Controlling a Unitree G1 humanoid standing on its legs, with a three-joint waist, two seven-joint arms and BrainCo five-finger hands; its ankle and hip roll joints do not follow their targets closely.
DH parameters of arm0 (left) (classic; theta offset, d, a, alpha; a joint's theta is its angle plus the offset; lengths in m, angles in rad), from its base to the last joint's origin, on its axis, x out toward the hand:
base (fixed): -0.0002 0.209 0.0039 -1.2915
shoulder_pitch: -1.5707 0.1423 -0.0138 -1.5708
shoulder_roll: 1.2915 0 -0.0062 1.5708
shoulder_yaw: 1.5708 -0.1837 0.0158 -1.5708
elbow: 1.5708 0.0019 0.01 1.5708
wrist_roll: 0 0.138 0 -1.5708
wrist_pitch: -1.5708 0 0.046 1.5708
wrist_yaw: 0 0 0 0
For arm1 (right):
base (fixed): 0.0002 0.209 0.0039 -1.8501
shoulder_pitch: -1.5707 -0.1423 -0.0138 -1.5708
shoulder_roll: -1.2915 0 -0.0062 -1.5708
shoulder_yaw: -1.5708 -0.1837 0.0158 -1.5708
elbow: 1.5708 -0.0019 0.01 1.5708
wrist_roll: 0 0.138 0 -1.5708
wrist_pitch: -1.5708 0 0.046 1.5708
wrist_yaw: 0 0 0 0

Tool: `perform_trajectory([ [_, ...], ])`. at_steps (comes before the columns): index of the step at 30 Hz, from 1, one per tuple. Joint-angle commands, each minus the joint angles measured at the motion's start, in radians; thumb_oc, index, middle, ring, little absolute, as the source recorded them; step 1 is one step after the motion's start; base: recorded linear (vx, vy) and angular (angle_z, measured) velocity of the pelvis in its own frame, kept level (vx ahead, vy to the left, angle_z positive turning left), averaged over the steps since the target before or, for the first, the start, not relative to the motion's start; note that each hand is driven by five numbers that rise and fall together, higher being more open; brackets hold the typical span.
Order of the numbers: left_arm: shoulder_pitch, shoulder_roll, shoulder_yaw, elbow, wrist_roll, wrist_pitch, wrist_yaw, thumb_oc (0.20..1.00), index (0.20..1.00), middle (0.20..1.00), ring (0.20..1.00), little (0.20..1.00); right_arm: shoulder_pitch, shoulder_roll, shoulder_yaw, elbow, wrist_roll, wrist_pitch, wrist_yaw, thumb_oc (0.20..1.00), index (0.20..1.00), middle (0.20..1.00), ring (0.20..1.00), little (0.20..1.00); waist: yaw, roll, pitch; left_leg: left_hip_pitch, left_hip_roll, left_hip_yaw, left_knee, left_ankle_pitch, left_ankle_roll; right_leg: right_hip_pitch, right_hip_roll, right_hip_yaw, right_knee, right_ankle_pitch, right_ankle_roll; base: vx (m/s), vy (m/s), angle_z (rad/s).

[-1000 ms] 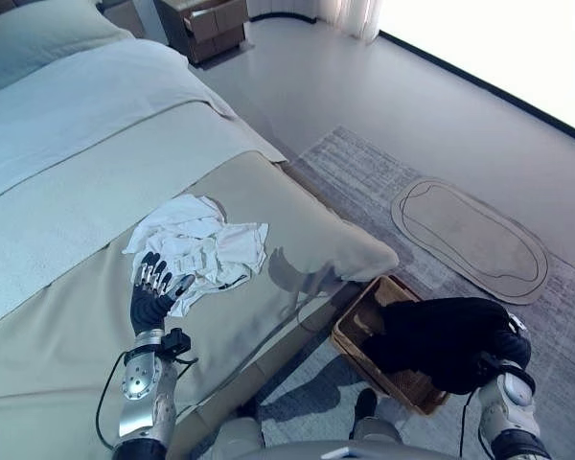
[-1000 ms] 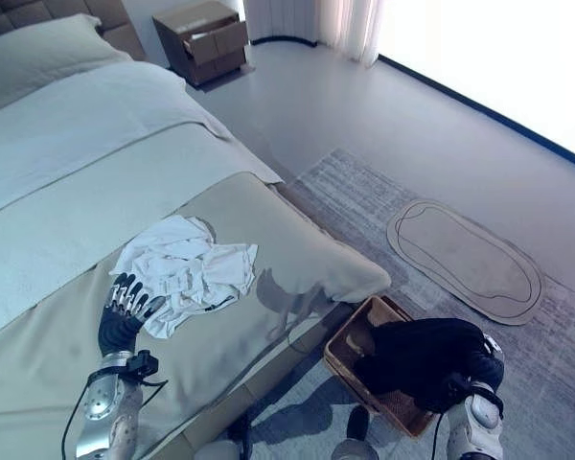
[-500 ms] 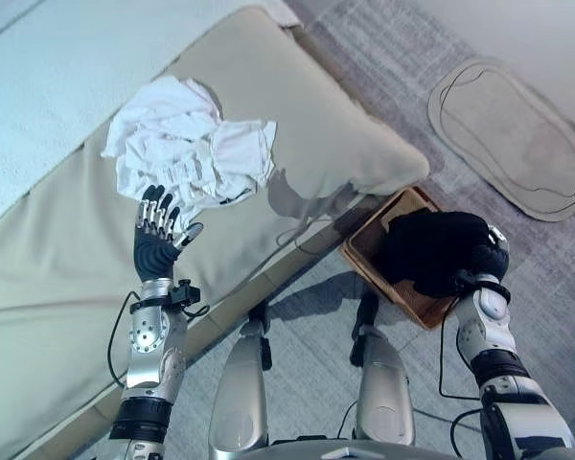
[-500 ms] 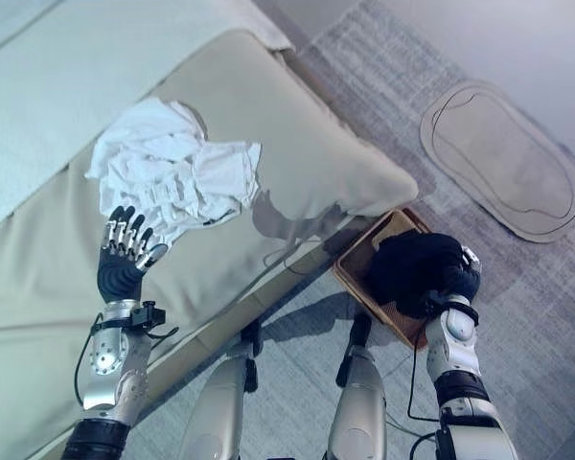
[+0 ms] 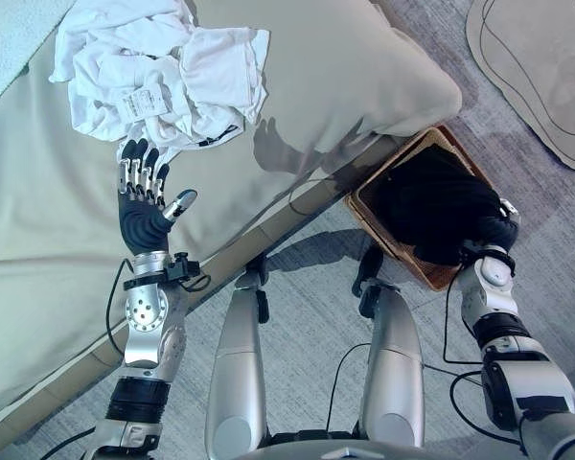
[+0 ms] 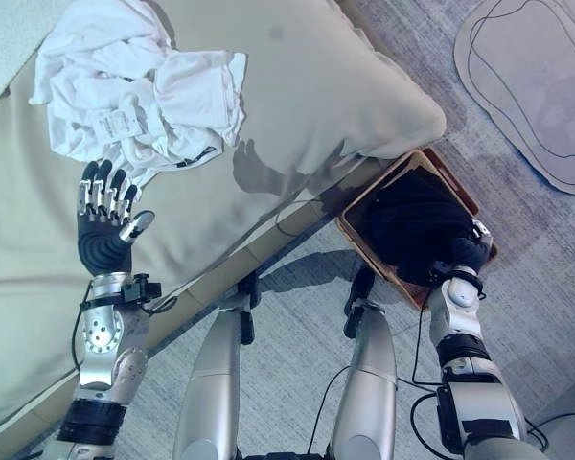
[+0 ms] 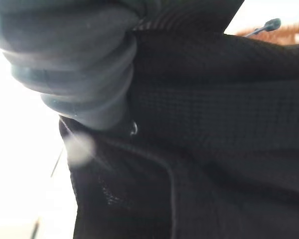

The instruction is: Pick up clothes into the bucket

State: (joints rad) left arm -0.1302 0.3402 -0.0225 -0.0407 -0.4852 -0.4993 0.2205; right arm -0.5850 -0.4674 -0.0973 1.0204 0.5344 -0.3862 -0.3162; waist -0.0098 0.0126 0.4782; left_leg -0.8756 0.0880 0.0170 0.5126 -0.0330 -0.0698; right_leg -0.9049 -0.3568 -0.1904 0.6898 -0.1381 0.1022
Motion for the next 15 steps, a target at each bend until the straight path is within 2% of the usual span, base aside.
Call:
perform_trajectory([
  [1, 0.04, 0.007, 0.001, -0.097, 0.003, -0.08, 0.022, 1.0, 1.0, 1.0, 1.0, 1.0, 0.016, -0.091, 0.005, 0.051, 0.043, -0.031, -0.029, 0.2, 0.2, 0.2, 0.2, 0.2, 0.0, 0.027, -0.093, -0.081, -0.012, 0.0, 0.152, -0.141, 0.024, -0.052, 0.031, 0.046, -0.023, 0.069, 0.053, 0.0, 0.0, 0.0],
  [8, 0.038, 0.018, -0.016, -0.12, -0.009, -0.087, 0.028, 1.0, 1.0, 1.0, 1.0, 1.0, -0.027, -0.167, 0.024, 0.139, 0.009, -0.008, -0.047, 0.2, 0.2, 0.2, 0.2, 0.2, 0.007, 0.037, -0.103, -0.157, -0.019, 0.0, 0.202, -0.148, 0.03, -0.137, 0.031, 0.063, 0.035, 0.054, 0.047, 0.0, 0.0, 0.0],
  [15, 0.037, 0.014, -0.018, -0.126, -0.013, -0.088, 0.032, 1.0, 1.0, 1.0, 1.0, 1.0, -0.04, -0.153, 0.101, 0.079, -0.108, 0.002, -0.067, 0.2, 0.2, 0.2, 0.2, 0.2, 0.004, 0.036, -0.111, -0.173, -0.02, 0.0, 0.199, -0.143, 0.034, -0.156, 0.032, 0.066, 0.034, 0.054, 0.045, 0.0, 0.0, 0.0],
])
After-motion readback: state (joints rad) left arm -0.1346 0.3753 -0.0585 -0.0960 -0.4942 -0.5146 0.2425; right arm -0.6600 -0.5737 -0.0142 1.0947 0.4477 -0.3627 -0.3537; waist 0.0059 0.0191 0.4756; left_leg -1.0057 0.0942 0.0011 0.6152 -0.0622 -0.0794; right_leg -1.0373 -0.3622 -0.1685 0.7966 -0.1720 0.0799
